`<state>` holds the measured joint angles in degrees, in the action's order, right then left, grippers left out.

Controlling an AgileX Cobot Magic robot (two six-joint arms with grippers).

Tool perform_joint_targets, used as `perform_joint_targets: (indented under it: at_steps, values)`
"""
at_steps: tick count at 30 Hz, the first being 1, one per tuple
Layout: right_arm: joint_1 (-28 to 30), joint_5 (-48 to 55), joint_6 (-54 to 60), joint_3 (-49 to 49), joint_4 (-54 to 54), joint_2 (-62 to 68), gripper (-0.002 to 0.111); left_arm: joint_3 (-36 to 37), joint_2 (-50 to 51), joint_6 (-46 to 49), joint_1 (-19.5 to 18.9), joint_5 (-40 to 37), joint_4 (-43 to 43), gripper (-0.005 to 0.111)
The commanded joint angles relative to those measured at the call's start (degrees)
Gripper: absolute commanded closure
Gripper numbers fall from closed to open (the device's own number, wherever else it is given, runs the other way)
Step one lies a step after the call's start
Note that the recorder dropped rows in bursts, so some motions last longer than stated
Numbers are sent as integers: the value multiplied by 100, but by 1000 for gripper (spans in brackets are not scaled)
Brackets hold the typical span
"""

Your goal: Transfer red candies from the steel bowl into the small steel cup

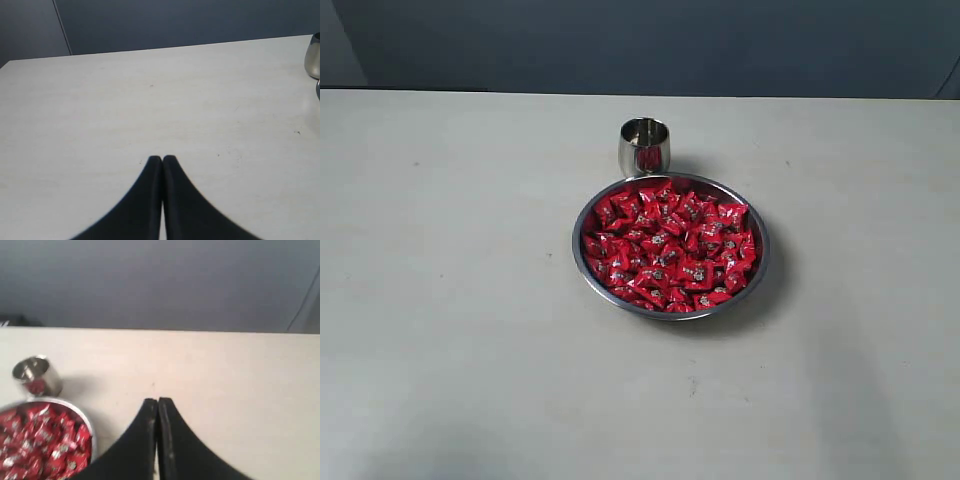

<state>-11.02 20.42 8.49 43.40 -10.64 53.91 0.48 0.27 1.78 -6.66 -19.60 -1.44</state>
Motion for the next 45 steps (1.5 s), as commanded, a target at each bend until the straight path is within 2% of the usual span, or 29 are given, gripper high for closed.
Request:
perform_joint_targets:
  at_steps: [1, 9, 12, 16, 21, 30, 40, 42, 44, 45]
  values:
    - [-598, 882, 532, 850, -39, 1067, 108, -48, -27, -9, 46, 31, -11, 106]
    - [-1399, 1939, 1202, 2070, -165, 2916, 107, -48, -27, -9, 46, 31, -11, 106]
    - [-1522, 2236, 1634, 2421, -465, 3588, 93, -48, -27, -9, 46, 31, -11, 106]
    - [-1544, 2474, 2609, 2757, -1106, 4536, 62, -48, -27, -9, 46, 31, -11, 106]
    - [-1544, 1953, 3963, 2771, -2172, 5228, 62, -48, -27, -9, 46, 31, -11, 106]
    - [-1544, 1092, 4223, 2796, -2371, 5808, 62, -48, -27, -9, 46, 31, -11, 106]
    - [-1544, 1557, 4360, 3538, -2717, 6632, 62, -48, -27, -9, 46, 31, -11, 106]
    - [-1544, 1439, 4360, 3550, -2701, 6666, 68, -48, -27, -9, 46, 31, -11, 106]
    - [-1544, 1382, 4360, 3562, -2701, 6666, 88, -48, -27, -9, 46, 31, -11, 106]
    - [-1544, 1369, 4360, 3562, -2724, 6666, 102, -48, -27, -9, 46, 31, -11, 106]
